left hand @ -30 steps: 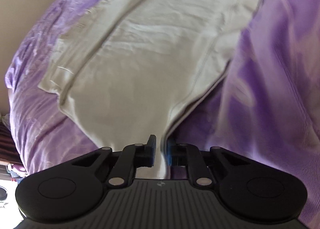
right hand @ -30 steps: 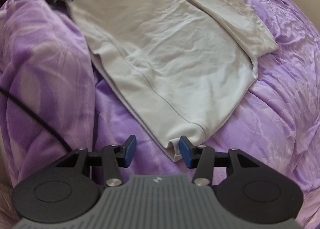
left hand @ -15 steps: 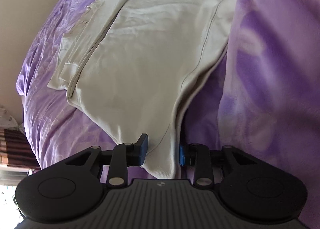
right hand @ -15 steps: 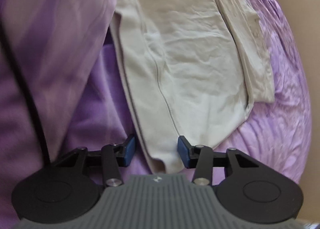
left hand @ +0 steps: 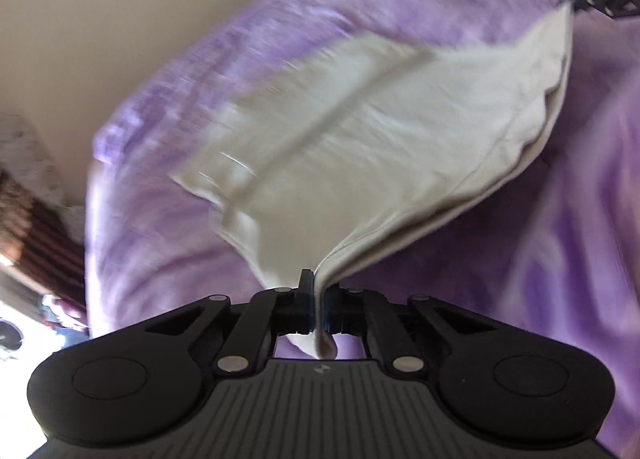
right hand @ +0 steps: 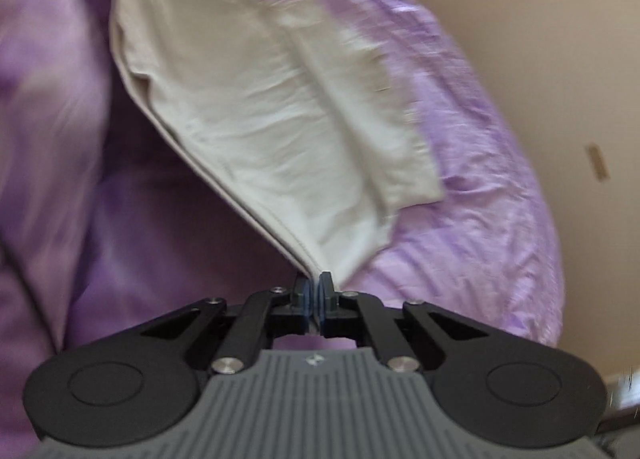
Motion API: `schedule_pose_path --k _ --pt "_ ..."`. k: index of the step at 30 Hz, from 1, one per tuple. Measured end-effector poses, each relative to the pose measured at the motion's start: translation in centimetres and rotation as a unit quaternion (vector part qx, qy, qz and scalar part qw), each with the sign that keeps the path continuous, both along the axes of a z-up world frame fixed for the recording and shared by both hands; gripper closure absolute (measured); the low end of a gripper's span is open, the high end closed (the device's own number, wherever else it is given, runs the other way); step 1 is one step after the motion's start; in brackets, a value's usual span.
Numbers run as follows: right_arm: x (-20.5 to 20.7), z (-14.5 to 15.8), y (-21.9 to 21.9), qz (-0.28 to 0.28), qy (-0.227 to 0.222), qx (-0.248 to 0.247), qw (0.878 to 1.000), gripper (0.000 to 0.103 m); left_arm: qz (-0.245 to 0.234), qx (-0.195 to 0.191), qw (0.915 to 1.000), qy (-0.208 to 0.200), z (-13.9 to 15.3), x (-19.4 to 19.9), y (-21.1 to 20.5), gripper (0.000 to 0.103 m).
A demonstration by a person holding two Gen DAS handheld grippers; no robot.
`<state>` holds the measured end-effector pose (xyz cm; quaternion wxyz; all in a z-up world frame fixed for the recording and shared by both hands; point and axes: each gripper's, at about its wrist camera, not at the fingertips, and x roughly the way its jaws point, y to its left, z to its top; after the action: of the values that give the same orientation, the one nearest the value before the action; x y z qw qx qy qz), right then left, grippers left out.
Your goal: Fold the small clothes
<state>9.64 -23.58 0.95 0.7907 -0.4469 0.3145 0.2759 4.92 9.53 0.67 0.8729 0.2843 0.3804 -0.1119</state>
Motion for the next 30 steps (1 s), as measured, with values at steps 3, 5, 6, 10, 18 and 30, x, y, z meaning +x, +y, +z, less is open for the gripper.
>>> schedule_pose_path --k 3,5,6,10,18,30 --pt "1.4 2.8 -0.5 -0.038 -0.028 0.045 0.998 0.103 0.02 -0.022 0.9987 -0.041 3.2 0.8 0.2 0.099" --pt "2.3 4.9 -0.7 -0.058 -0.045 0.071 0.995 0.103 0.027 -0.022 0.9969 -0.071 5.1 1.5 0.1 0.099" --pt "2.8 5.9 -0.7 -0.067 -0.055 0.084 0.993 0.103 0.032 -0.023 0.9953 -0.089 6.1 1.8 0.0 0.099" --pt "3.8 10.2 -0.8 -0.088 -0.097 0.129 0.983 0.103 0.039 -0.029 0.9882 -0.145 9.8 2.3 -0.3 0.099" --pt "2.1 15.3 -1.3 -0.084 -0.149 0.163 0.972 0.103 0.031 -0.013 0.9805 -0.194 12.6 0.4 -0.7 0.099" --pt "-1.1 12.3 -2.0 -0.09 -0.111 0.181 0.973 0.103 0.03 0.011 0.987 -0.157 9.5 -0.5 -1.4 0.099"
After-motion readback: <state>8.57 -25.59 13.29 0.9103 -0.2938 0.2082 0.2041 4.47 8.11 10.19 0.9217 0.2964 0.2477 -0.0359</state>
